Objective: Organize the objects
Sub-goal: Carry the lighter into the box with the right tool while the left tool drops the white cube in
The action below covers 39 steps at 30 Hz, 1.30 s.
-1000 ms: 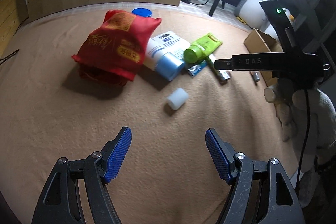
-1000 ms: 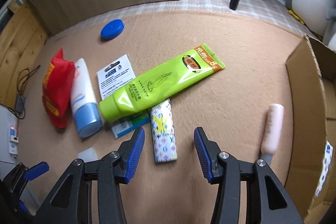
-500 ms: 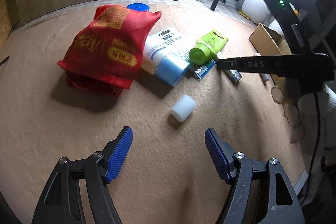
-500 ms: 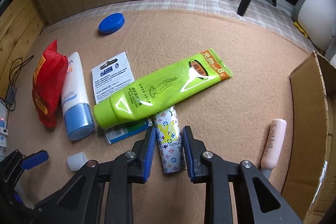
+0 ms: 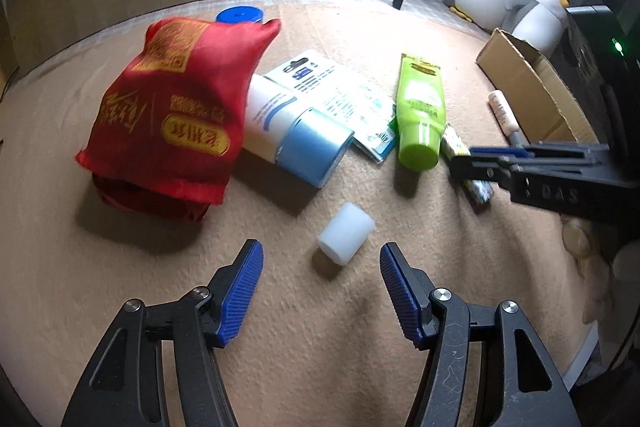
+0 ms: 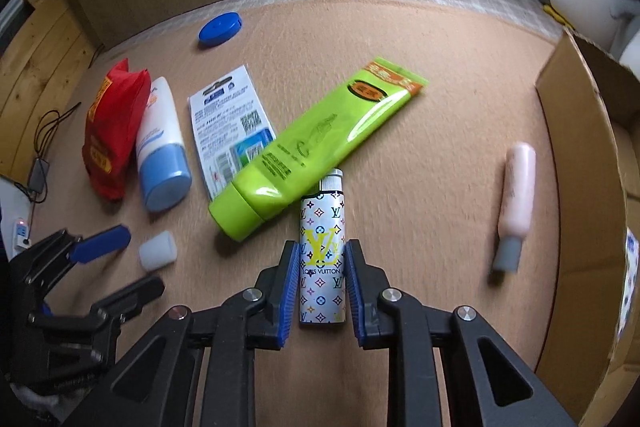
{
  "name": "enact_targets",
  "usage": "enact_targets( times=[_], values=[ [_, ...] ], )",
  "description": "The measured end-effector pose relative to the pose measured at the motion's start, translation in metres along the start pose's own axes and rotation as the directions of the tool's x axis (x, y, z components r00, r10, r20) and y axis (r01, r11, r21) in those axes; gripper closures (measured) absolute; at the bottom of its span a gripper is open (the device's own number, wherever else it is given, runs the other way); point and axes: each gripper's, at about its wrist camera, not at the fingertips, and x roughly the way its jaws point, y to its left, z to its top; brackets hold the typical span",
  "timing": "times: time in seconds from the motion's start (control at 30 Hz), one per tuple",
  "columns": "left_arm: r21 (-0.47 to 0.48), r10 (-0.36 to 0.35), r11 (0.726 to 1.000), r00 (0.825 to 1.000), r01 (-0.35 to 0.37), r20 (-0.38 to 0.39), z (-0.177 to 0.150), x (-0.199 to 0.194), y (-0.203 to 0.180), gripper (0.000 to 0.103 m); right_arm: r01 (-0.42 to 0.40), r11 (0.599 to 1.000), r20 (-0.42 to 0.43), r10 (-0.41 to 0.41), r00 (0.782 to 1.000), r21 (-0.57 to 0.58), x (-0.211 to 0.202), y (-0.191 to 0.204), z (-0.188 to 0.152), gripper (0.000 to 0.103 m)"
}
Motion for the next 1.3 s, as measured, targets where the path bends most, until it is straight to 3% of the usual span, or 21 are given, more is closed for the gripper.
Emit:
enact_targets(
  times=[0.6,0.7,0.9,1.1,1.3],
  values=[
    [0.057,-0.011,0.998,1.0,0.012,-0.009,0.011,0.012,-0.014,0.052,0.008,0.998,0.015,-0.009,1.0,0.065,-0.022,-0.016,-0.051,0.082],
    [0.066,-0.019,0.998,1.0,0.02,-0.012,0.011,0.011,-0.015,0.065,0.009,0.998,0.018,-0.01,1.0,0.069,-0.022,-0.017,-0.052,0.082],
    [0.07,-0.01,0.997,1.0,0.011,-0.008,0.008,0.009,-0.015,0.08,0.009,0.998,0.019,-0.011,1.0,0.069,-0.022,-0.017,-0.053,0.082],
    [0.056,-0.014,0.998,1.0,0.013,0.008,0.006,0.004,-0.016,0.089,0.014,0.998,0.033,-0.016,0.999,0.059,-0.027,-0.017,-0.053,0.082],
    [0.044,-0.026,0.999,0.999,0.024,0.03,0.007,-0.004,-0.018,0.09,0.01,0.998,0.057,-0.013,0.998,0.061,-0.037,-0.019,-0.052,0.082]
  ],
)
